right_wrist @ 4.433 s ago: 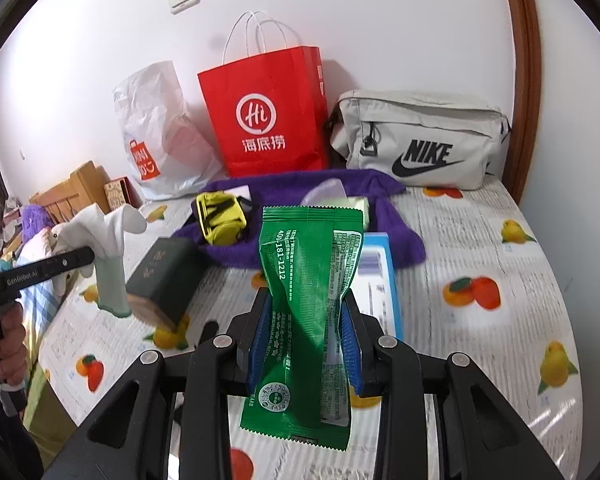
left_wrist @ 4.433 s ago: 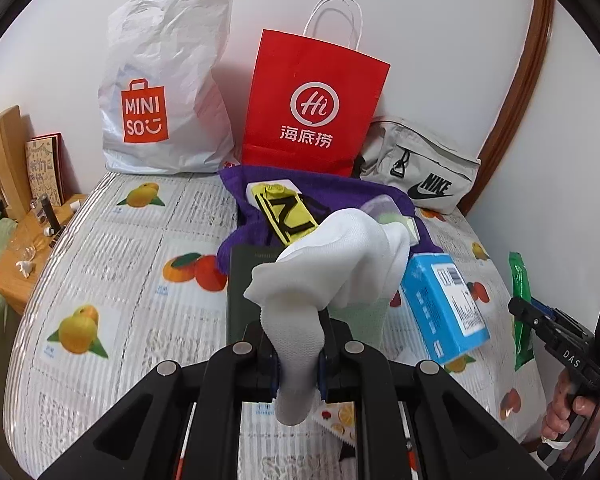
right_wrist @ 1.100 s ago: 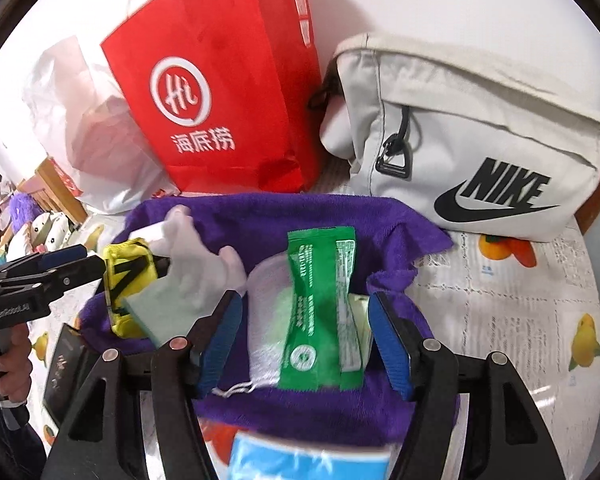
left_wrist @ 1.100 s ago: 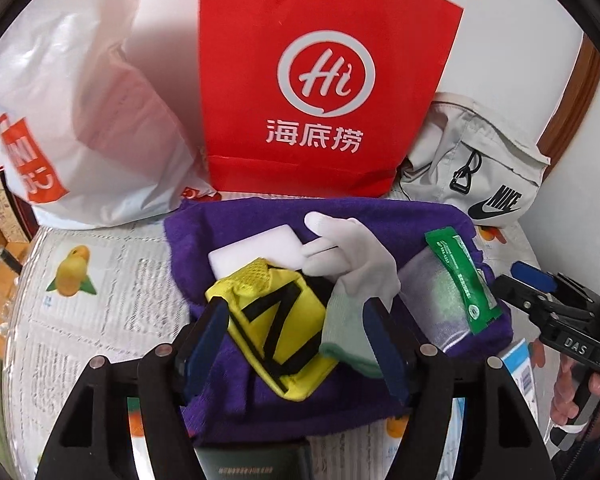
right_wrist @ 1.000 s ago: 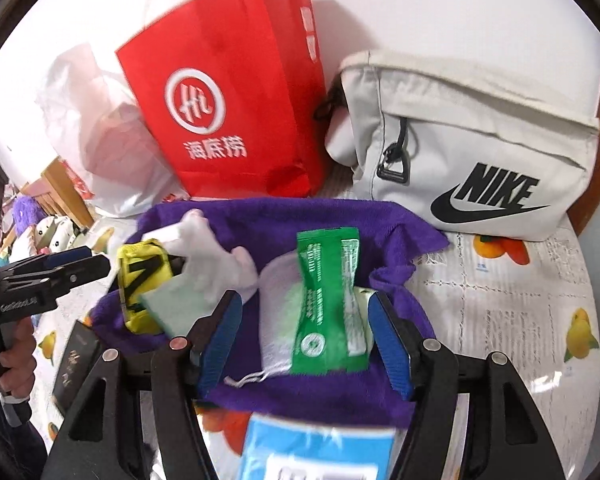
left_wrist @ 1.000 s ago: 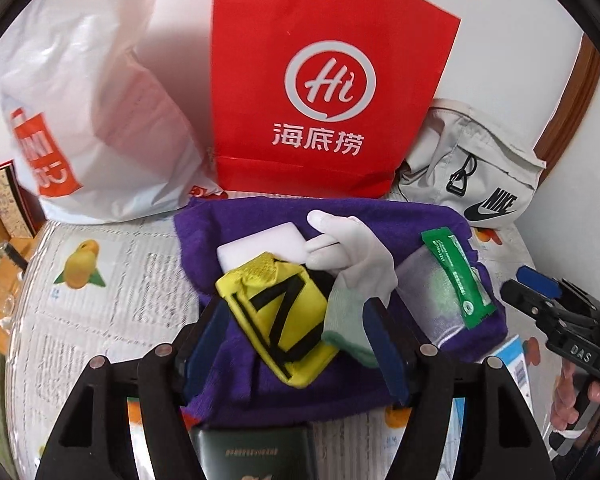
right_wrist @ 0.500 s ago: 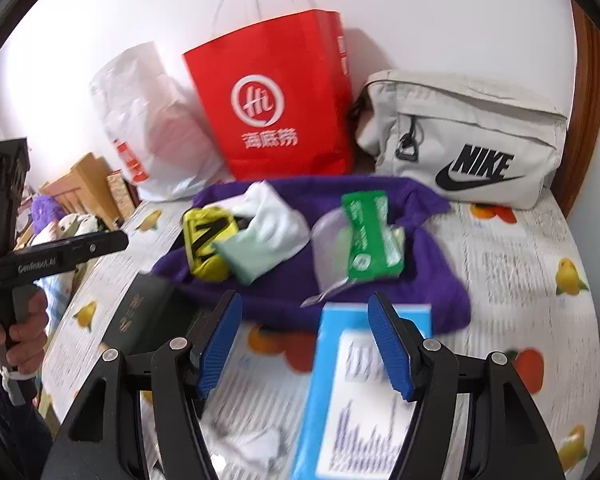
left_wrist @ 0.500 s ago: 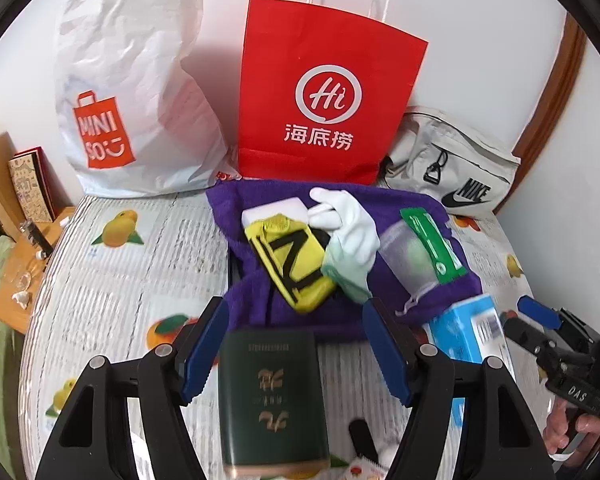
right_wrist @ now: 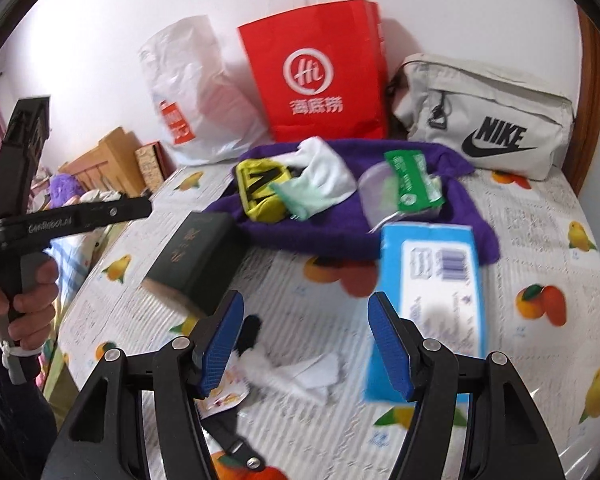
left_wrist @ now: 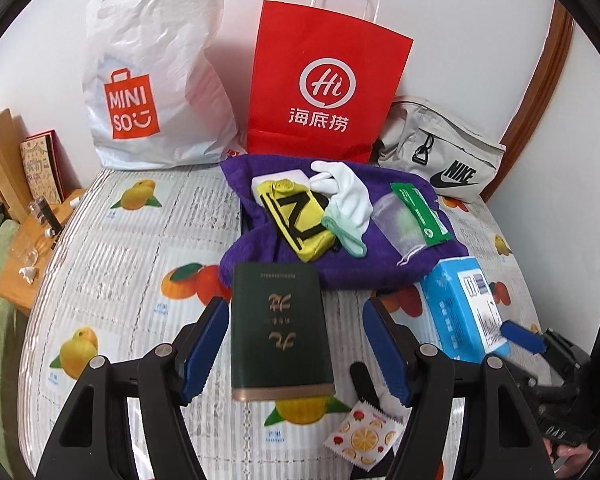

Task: Organize soft objects
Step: 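Grasp the white crumpled tissue on the bed with the right tool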

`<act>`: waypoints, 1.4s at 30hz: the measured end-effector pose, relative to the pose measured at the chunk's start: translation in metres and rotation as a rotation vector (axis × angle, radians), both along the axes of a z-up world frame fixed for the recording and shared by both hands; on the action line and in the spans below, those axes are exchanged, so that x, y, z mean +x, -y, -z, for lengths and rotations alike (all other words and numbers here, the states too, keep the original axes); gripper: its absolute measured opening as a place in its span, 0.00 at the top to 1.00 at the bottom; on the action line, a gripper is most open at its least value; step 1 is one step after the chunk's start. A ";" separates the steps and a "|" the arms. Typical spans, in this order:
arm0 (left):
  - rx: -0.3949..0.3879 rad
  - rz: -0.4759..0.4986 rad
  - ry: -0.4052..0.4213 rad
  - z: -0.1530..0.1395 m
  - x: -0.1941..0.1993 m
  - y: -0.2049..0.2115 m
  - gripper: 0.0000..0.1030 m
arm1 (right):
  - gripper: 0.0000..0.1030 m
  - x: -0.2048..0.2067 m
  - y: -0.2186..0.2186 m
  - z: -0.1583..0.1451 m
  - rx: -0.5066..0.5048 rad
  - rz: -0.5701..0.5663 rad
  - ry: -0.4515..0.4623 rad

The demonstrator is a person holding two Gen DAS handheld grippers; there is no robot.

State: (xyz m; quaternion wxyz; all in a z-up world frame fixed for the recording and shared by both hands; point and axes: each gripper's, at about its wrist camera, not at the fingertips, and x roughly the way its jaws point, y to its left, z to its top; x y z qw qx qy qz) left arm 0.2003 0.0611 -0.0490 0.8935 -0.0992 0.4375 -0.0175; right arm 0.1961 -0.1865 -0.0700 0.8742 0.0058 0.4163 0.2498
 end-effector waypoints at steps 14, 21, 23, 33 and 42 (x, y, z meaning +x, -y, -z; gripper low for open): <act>-0.041 -0.044 -0.031 0.024 -0.027 -0.030 0.34 | 0.54 -0.033 -0.049 0.042 -0.100 -0.147 -0.056; -0.061 -0.046 -0.043 0.034 -0.036 -0.041 0.34 | 0.60 -0.029 -0.061 0.063 -0.151 -0.161 -0.078; -0.060 -0.046 -0.043 0.035 -0.039 -0.042 0.34 | 0.60 -0.027 -0.064 0.069 -0.164 -0.160 -0.085; -0.070 -0.041 -0.064 0.046 -0.046 -0.047 0.34 | 0.75 -0.020 -0.068 0.092 -0.213 -0.135 -0.090; -0.052 -0.007 -0.076 0.051 -0.057 -0.035 0.34 | 0.76 -0.025 -0.051 0.068 -0.106 -0.091 -0.057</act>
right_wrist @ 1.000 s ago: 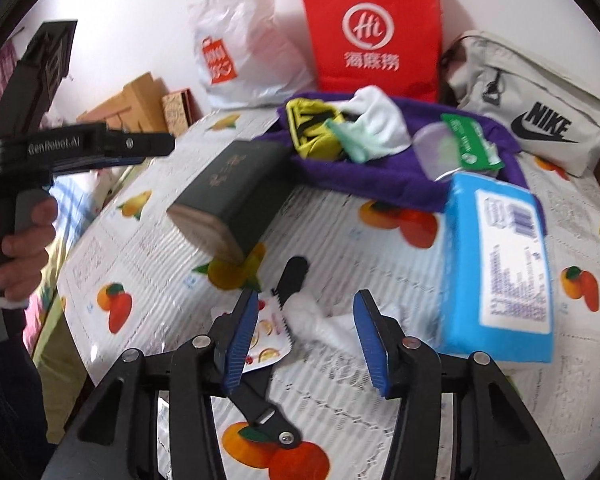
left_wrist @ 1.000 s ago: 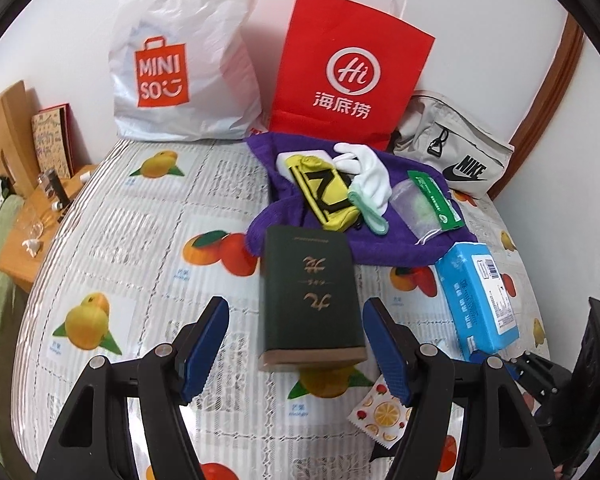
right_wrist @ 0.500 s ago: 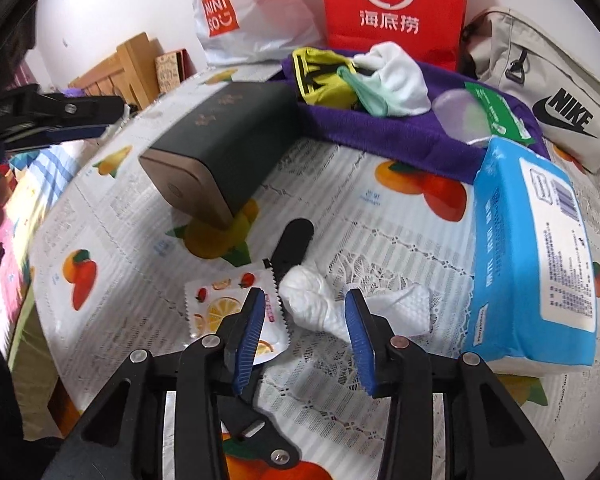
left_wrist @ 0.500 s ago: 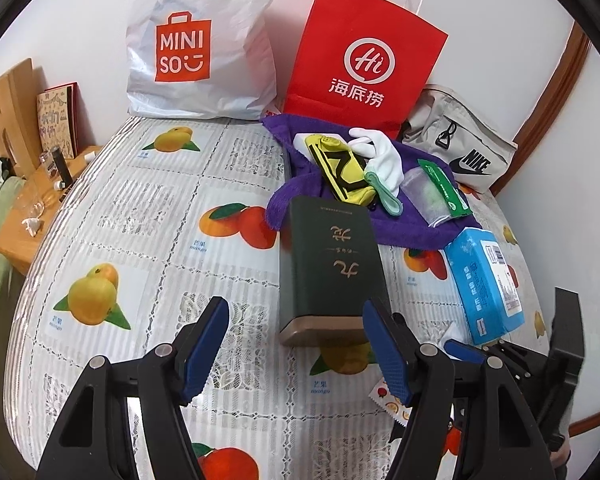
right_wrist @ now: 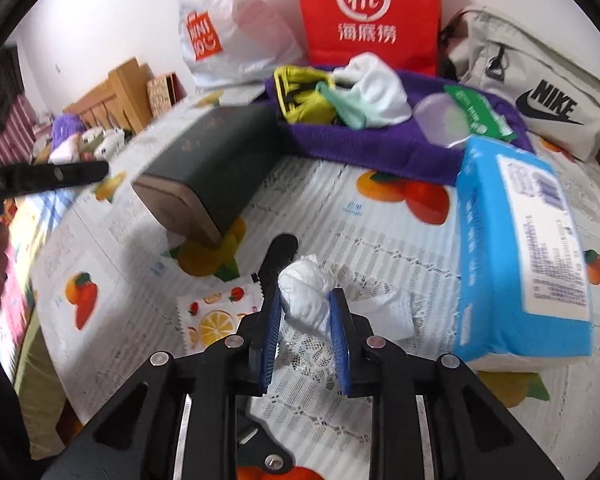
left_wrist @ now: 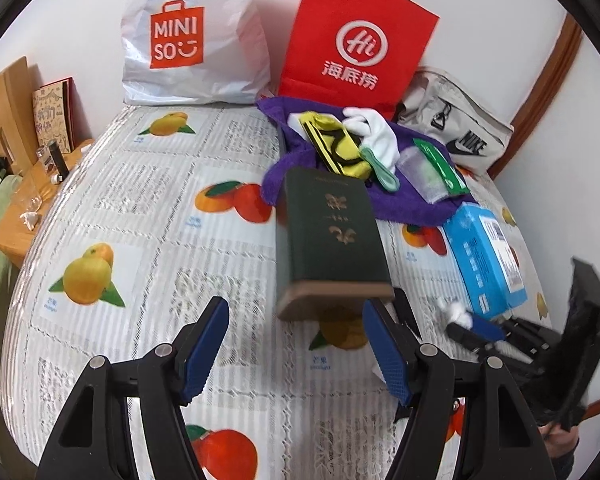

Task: Organize soft objects
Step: 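Grasp the white crumpled tissue on the bed with the right tool, then grasp the lemon-print sachet with the left tool while the right tool holds the tissue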

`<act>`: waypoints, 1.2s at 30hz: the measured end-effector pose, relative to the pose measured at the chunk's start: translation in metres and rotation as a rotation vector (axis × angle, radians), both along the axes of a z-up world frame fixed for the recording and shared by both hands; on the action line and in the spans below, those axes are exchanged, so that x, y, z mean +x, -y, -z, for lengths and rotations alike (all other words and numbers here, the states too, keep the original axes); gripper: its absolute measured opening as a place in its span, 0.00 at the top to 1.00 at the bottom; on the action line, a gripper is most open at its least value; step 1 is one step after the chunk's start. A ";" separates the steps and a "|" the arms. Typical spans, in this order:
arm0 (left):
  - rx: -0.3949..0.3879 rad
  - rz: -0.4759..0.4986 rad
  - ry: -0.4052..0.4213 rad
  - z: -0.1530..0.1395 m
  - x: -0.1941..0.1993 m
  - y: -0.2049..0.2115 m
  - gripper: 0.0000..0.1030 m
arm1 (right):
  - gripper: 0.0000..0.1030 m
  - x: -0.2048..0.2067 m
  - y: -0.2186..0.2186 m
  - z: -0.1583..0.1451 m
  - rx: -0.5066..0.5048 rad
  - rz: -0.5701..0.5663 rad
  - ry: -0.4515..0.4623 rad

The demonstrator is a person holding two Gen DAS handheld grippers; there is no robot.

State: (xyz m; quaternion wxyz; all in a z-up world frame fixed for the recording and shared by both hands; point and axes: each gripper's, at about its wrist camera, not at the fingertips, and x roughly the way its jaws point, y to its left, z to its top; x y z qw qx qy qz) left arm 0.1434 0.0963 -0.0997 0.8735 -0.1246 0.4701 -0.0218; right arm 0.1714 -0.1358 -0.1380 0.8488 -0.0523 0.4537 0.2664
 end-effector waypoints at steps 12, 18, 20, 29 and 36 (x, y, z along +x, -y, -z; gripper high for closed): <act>0.012 0.164 -0.070 0.036 -0.020 0.063 0.34 | 0.76 -0.047 0.050 -0.017 0.036 0.073 0.059; 0.006 0.269 -0.079 0.047 -0.016 0.090 0.28 | 0.76 -0.060 0.085 -0.009 0.013 0.145 0.065; 0.018 0.303 -0.067 0.048 -0.015 0.099 0.26 | 0.76 -0.063 0.095 -0.007 0.011 0.171 0.064; 0.117 0.386 -0.090 0.064 0.000 0.122 0.21 | 0.76 -0.064 0.113 0.007 0.031 0.203 0.038; 0.200 0.443 -0.065 0.068 -0.001 0.138 0.21 | 0.76 -0.057 0.114 0.017 0.042 0.206 0.011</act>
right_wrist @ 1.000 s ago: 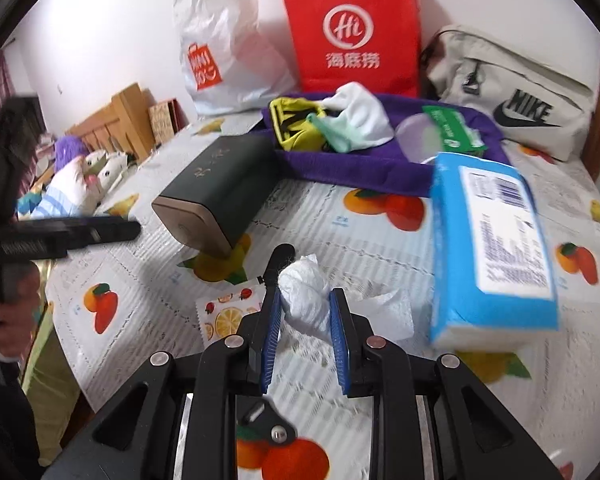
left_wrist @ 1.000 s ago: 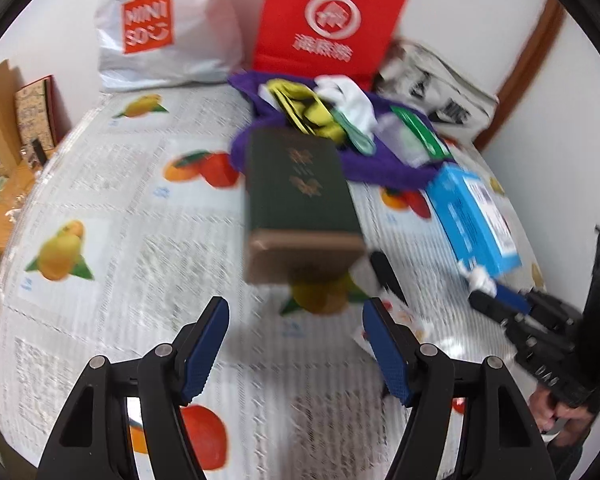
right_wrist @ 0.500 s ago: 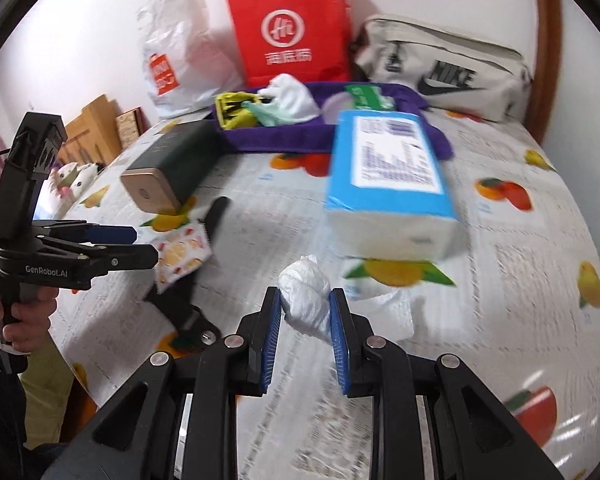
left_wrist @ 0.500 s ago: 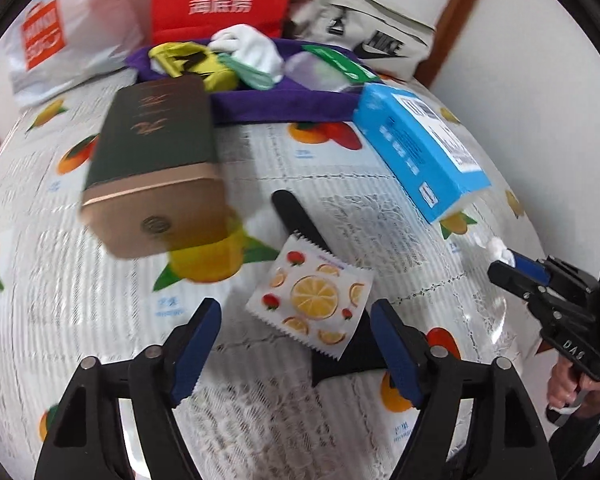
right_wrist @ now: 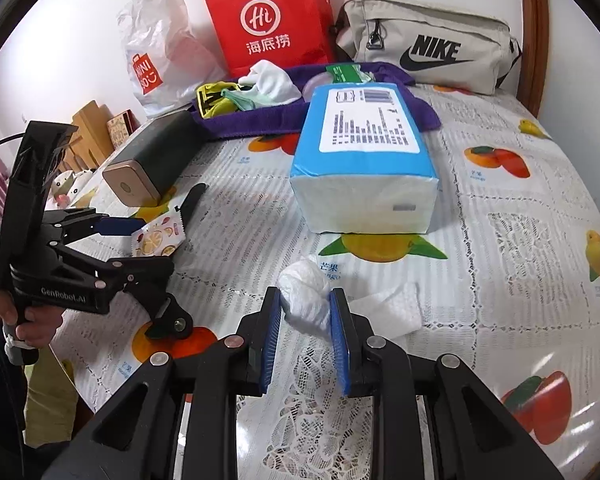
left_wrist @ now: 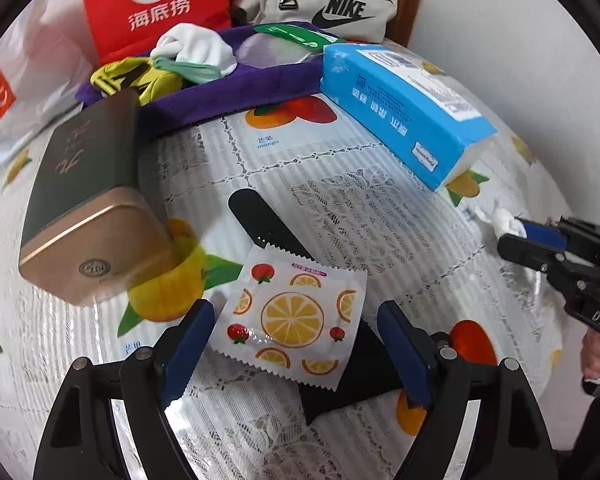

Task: Organize soft objects
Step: 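Grasp the lemon-print sachet with the left tool while the right tool holds the tissue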

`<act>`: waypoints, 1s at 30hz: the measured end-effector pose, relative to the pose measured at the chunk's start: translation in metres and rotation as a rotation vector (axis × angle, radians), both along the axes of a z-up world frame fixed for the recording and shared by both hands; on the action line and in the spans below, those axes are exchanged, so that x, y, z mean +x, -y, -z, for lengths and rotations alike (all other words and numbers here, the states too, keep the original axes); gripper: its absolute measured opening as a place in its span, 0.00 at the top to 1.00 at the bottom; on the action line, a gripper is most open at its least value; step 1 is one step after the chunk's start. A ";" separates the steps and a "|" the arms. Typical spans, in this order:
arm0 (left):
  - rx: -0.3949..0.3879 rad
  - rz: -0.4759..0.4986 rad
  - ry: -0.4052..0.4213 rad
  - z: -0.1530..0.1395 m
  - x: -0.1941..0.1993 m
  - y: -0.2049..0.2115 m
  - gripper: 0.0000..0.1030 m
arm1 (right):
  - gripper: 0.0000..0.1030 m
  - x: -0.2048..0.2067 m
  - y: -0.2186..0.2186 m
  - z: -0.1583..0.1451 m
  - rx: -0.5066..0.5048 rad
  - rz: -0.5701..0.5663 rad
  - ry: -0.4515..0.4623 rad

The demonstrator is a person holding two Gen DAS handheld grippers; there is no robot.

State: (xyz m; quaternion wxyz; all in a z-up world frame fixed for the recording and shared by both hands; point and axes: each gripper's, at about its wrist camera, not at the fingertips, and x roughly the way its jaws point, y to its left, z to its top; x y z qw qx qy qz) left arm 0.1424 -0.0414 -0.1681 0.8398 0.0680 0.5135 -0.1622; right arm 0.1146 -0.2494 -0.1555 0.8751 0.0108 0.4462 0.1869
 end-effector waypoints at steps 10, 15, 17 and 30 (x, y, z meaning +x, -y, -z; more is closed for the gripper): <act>-0.054 -0.022 0.028 -0.006 0.002 -0.006 0.55 | 0.76 0.002 0.000 0.007 0.003 0.001 -0.017; -0.118 -0.015 0.027 -0.008 -0.002 -0.006 0.81 | 0.76 0.002 0.000 0.008 0.001 0.000 -0.018; -0.105 -0.013 0.028 -0.006 -0.003 -0.003 0.82 | 0.76 0.002 0.000 0.009 0.002 0.001 -0.020; -0.138 -0.098 0.065 -0.019 -0.013 -0.029 0.96 | 0.76 -0.002 0.001 0.009 0.001 0.010 -0.019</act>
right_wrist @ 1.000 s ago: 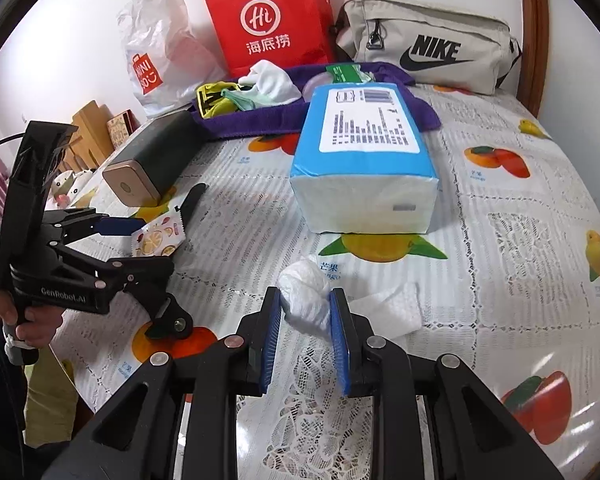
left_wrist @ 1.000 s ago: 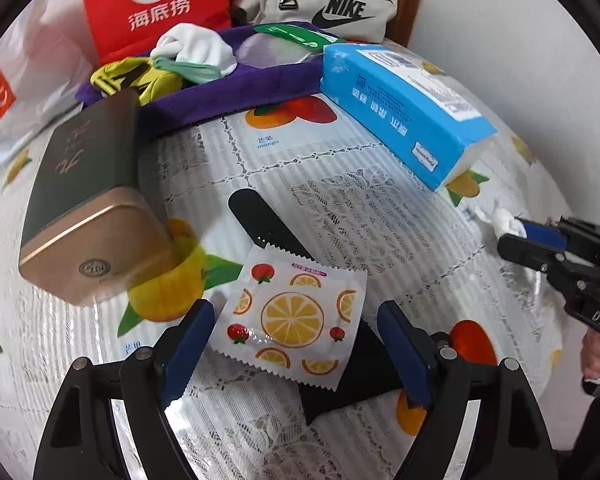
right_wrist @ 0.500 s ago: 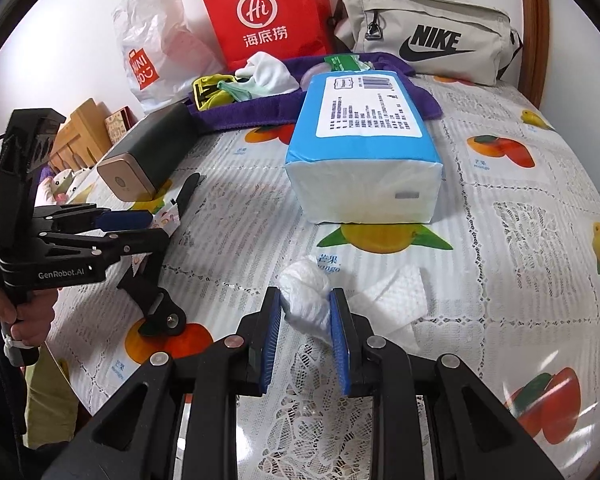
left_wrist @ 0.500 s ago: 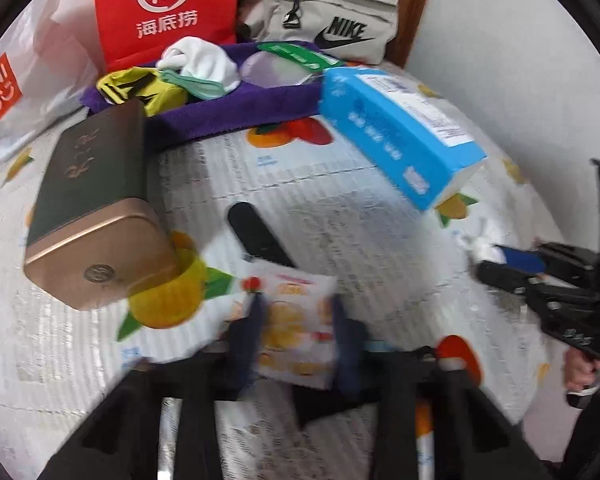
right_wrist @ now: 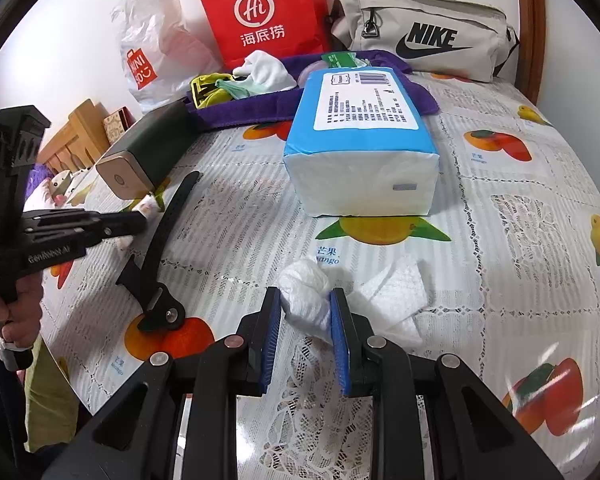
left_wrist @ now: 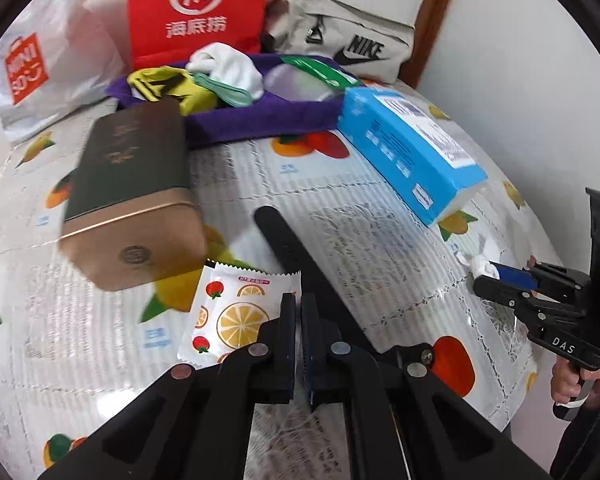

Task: Organize soft objects
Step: 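Grasp the lemon-print sachet with the left tool while the right tool holds the tissue, then lift the lemon-print sachet with the left tool while the right tool holds the tissue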

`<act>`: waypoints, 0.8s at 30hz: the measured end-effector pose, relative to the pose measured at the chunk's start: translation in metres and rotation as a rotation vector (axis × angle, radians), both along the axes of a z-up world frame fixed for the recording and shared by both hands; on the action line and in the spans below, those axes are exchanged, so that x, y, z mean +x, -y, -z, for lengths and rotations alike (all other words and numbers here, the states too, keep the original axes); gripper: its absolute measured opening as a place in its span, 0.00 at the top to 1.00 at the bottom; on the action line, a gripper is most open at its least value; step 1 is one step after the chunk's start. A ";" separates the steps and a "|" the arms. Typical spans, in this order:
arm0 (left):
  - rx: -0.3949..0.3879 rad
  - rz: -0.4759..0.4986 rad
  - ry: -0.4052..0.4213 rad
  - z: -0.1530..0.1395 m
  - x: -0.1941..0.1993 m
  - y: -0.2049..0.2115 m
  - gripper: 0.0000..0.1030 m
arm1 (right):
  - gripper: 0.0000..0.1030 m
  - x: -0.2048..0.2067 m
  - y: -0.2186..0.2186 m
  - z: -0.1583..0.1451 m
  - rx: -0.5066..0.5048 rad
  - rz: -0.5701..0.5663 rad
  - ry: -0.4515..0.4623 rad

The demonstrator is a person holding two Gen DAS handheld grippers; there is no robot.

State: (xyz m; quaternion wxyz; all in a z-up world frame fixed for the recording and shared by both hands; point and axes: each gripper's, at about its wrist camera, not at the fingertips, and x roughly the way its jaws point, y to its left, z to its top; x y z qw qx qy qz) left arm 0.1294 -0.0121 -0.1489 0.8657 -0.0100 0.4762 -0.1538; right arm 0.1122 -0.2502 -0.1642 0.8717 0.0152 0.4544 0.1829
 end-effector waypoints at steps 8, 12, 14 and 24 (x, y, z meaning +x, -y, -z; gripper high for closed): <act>0.043 -0.065 -0.045 0.010 -0.018 -0.020 0.96 | 0.76 -0.004 -0.002 -0.002 0.000 -0.008 0.006; 0.044 -0.093 -0.035 0.011 -0.024 -0.030 0.64 | 0.76 -0.006 -0.003 -0.001 -0.003 -0.013 0.001; 0.079 -0.110 -0.005 0.008 -0.026 -0.034 0.51 | 0.76 -0.006 -0.004 -0.001 -0.005 -0.016 0.000; 0.102 -0.222 0.000 0.006 -0.032 -0.072 0.42 | 0.76 -0.005 -0.006 0.000 -0.013 -0.017 -0.004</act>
